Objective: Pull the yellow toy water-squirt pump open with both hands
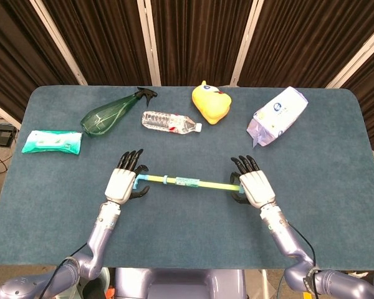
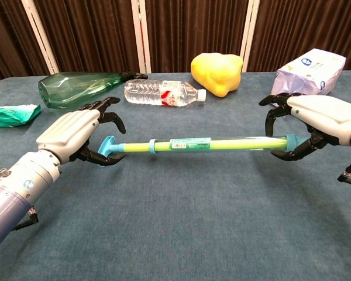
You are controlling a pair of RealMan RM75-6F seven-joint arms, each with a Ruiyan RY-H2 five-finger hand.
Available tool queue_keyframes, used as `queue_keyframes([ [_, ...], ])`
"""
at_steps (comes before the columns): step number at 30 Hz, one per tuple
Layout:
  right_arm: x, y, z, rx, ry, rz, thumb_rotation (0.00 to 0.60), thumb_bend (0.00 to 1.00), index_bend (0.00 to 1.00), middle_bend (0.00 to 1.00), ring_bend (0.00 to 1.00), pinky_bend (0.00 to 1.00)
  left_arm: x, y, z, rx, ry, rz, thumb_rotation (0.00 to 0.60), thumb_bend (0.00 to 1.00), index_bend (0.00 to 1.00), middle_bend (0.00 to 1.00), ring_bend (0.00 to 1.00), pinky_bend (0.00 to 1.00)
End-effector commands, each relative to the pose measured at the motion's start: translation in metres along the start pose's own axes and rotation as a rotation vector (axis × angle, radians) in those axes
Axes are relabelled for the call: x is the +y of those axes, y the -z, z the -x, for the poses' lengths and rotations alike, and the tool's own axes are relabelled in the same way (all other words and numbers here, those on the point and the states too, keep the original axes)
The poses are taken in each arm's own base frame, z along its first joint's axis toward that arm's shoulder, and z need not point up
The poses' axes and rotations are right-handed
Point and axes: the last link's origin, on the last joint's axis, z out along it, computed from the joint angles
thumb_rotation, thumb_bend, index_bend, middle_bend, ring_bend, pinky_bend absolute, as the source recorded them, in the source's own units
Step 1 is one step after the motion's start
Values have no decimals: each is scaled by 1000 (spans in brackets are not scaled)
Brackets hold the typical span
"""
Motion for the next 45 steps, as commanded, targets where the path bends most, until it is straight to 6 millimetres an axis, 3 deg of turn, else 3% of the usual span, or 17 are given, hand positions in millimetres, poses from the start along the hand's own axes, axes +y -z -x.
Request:
queue_keyframes([
  [1, 0, 1, -2, 6, 0, -1, 600, 399, 715, 116, 0, 0, -2, -1, 5, -21, -20, -13, 600, 265, 377, 0, 0, 53],
  [14, 3, 6, -7, 6, 1, -3, 600, 399, 716, 116, 0, 0, 1, -18, 19, -80, -41, -35, 600, 264, 365, 0, 0, 53],
  [18, 4, 8, -9, 11, 8, -6, 600, 397, 715, 116, 0, 0, 4, -25, 21, -90, -48, -37, 600, 318, 415, 2, 0, 53],
  [20, 4, 9, -11, 14, 11, -4, 600, 398, 716, 116, 0, 0, 4, -25, 22, -89, -52, -39, 600, 378, 489, 13, 0, 53],
  [28, 9, 8, -17, 33, 10, 12, 600, 400, 721, 117, 0, 0, -3, -20, 18, -53, -66, -42, 600, 511, 632, 61, 0, 53],
  [45, 22, 8, -27, 64, 6, 63, 600, 433, 816, 170, 5, 0, -4, 2, -10, 56, -60, 43, 600, 542, 665, 84, 0, 53],
])
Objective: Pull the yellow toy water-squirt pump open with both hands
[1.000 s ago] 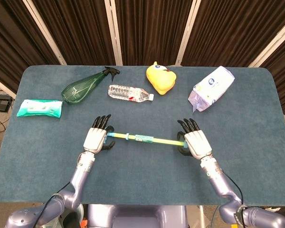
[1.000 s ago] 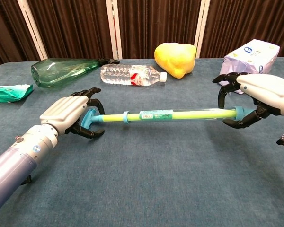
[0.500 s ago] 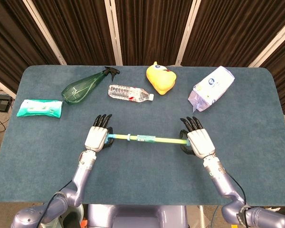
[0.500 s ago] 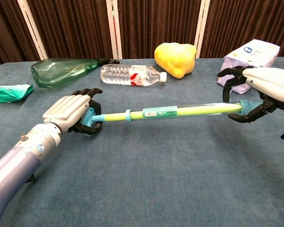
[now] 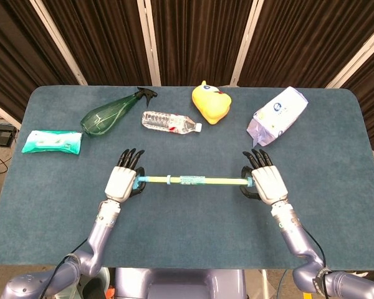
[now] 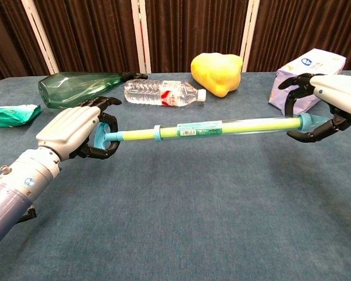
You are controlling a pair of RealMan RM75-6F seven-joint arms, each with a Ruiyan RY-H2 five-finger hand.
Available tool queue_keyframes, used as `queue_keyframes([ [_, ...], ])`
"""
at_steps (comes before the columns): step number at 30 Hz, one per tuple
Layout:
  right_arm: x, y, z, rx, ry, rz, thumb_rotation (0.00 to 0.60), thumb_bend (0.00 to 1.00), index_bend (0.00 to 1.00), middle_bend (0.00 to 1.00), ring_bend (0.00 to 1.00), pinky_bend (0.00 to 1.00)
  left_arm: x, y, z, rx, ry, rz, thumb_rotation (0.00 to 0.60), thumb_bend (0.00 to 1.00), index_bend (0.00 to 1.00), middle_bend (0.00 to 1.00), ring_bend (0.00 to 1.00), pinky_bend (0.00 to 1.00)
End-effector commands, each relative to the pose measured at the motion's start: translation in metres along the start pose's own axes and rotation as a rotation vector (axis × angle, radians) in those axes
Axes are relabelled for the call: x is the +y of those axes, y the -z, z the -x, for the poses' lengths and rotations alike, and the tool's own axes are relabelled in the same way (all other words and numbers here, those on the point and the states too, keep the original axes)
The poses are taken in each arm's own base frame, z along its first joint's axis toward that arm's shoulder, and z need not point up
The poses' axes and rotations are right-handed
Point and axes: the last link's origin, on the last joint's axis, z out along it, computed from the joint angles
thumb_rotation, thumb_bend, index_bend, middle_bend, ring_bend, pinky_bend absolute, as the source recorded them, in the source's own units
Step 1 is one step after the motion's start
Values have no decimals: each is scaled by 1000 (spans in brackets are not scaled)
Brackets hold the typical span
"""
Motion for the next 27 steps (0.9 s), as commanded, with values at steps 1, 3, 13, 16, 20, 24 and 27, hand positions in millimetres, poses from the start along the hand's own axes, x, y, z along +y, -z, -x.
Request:
queue_keyframes([
  [1, 3, 0, -1, 2, -3, 9, 600, 433, 828, 178, 7, 0, -1, 6, -7, 17, -11, 20, 600, 542, 666, 85, 0, 53],
  [3, 5, 1, -1, 4, -4, 15, 600, 434, 840, 186, 12, 0, -2, 8, -10, 25, -14, 25, 600, 542, 669, 85, 0, 53],
  [13, 14, 1, -6, 17, -1, 39, 600, 444, 889, 223, 31, 0, -7, 14, -18, 24, -34, 23, 600, 542, 672, 86, 0, 53],
  [16, 18, 1, -8, 21, -4, 54, 600, 447, 908, 234, 36, 0, -8, 15, -19, 25, -34, 20, 600, 542, 673, 87, 0, 53],
  [20, 20, 1, -10, 23, -4, 61, 600, 449, 916, 239, 39, 0, -9, 16, -21, 24, -35, 18, 600, 542, 674, 87, 0, 53],
  [24, 25, 1, -14, 31, 5, 73, 600, 450, 917, 240, 39, 0, -13, 17, -24, 26, -37, 13, 600, 542, 674, 87, 0, 53],
  [27, 30, 1, -17, 35, 3, 93, 600, 449, 919, 241, 41, 0, -18, 20, -26, 28, -46, 11, 600, 542, 674, 87, 0, 53],
])
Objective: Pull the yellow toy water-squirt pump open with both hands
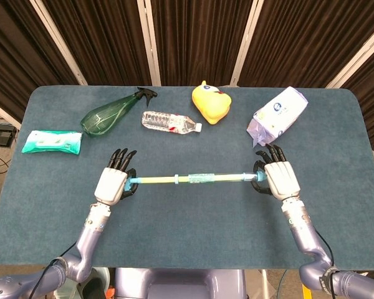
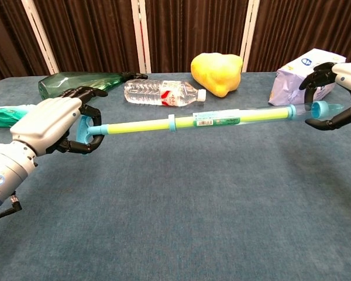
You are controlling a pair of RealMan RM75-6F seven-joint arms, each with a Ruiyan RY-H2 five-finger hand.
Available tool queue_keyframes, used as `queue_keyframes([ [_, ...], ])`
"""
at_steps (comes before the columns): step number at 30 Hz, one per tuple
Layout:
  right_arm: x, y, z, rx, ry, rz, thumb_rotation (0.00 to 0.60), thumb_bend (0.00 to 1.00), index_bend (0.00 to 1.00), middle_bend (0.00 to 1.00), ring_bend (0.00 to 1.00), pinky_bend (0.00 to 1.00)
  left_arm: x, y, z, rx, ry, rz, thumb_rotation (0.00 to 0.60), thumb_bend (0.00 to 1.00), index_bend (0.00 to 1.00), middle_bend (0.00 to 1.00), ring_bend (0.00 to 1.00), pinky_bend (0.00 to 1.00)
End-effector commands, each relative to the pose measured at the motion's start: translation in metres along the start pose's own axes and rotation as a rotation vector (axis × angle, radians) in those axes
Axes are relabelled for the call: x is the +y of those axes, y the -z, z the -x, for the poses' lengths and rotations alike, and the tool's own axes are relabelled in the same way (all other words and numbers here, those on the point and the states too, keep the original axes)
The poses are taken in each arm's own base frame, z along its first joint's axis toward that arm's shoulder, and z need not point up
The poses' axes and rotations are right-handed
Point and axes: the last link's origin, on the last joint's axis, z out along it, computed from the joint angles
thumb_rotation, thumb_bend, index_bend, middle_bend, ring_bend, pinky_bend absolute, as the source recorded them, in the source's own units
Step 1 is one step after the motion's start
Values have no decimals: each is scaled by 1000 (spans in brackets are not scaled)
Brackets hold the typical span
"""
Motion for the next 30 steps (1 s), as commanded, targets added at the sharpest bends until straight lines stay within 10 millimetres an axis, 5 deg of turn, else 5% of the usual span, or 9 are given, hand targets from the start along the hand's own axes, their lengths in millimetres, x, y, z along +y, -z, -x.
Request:
queue_keyframes([
  [1, 6, 0, -2, 3, -1, 19, 600, 449, 920, 241, 41, 0, -4, 4, -2, 0, -7, -1, 600, 542, 674, 87, 0, 53],
  [30, 52, 2, -17, 33, 8, 138, 600, 448, 930, 252, 50, 0, -39, 46, -30, 29, -29, 4, 600, 542, 674, 87, 0, 53],
])
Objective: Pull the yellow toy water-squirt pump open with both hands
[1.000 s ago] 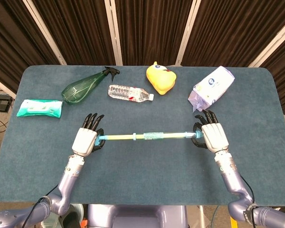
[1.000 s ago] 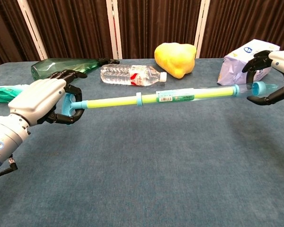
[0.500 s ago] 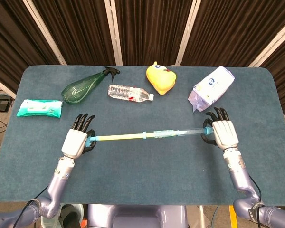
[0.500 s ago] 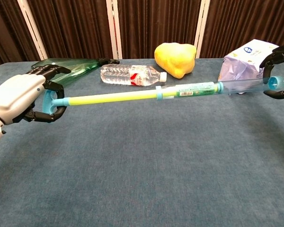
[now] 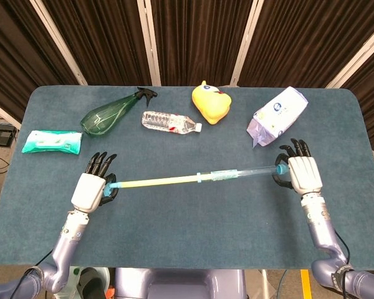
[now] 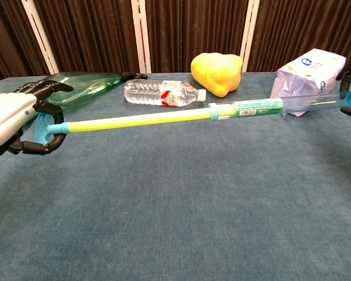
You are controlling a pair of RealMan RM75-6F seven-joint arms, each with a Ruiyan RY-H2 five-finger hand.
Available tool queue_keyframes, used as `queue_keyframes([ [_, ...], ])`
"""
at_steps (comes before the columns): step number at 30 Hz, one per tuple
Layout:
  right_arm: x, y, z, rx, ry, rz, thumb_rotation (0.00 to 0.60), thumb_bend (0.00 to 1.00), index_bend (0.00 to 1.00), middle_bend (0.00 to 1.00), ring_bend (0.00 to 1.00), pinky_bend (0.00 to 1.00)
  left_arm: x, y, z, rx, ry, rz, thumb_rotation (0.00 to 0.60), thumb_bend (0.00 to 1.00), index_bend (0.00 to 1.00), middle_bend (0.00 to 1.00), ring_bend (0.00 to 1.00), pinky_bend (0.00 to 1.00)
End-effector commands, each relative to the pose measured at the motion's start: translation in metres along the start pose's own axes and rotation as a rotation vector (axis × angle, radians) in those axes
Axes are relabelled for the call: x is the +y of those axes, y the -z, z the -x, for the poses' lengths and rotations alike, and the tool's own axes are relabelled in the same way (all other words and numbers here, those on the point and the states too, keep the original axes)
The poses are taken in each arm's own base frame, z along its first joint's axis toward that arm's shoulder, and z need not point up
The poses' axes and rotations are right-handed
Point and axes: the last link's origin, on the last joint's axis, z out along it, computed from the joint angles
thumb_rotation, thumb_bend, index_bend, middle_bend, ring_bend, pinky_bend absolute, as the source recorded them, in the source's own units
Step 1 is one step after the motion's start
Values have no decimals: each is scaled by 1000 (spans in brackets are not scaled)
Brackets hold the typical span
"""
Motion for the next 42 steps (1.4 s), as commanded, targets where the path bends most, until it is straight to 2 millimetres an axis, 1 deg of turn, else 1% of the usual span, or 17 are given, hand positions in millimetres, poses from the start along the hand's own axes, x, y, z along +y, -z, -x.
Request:
queue_keyframes([
  [1, 4, -1, -2, 5, -1, 11, 600, 447, 930, 252, 51, 0, -2, 4, -1, 3, 2, -1, 600, 542, 674, 87, 0, 53],
  [21, 24, -7, -16, 40, -5, 67, 600, 447, 935, 257, 57, 0, -10, 23, -8, 9, 11, -9, 600, 542, 674, 87, 0, 53],
  [29, 32, -9, -16, 40, 2, 90, 600, 447, 938, 260, 58, 0, -8, 29, -13, 14, 41, -3, 600, 542, 674, 87, 0, 53],
  [31, 33, -9, -16, 40, 3, 93, 600, 447, 938, 261, 58, 0, -8, 30, -14, 15, 43, -2, 600, 533, 658, 84, 0, 53],
  [33, 33, -9, -16, 40, 0, 95, 600, 445, 938, 261, 59, 0, -7, 30, -14, 16, 44, -1, 600, 466, 569, 73, 0, 53],
  [35, 32, -8, -15, 37, -1, 92, 600, 442, 939, 260, 59, 0, -6, 28, -13, 14, 41, -2, 600, 300, 312, 45, 0, 53],
  [37, 31, -7, -14, 36, 0, 85, 600, 441, 938, 260, 60, 0, -5, 24, -12, 9, 47, -13, 600, 173, 82, 17, 0, 53],
  [38, 30, -7, -14, 35, 2, 81, 600, 441, 938, 261, 59, 0, -4, 22, -10, 5, 52, -22, 600, 129, 13, 7, 0, 53],
  [42, 25, -3, -9, 19, 13, 66, 600, 438, 937, 260, 59, 0, 2, 10, -7, 14, 58, -49, 599, 72, 0, 0, 0, 53],
])
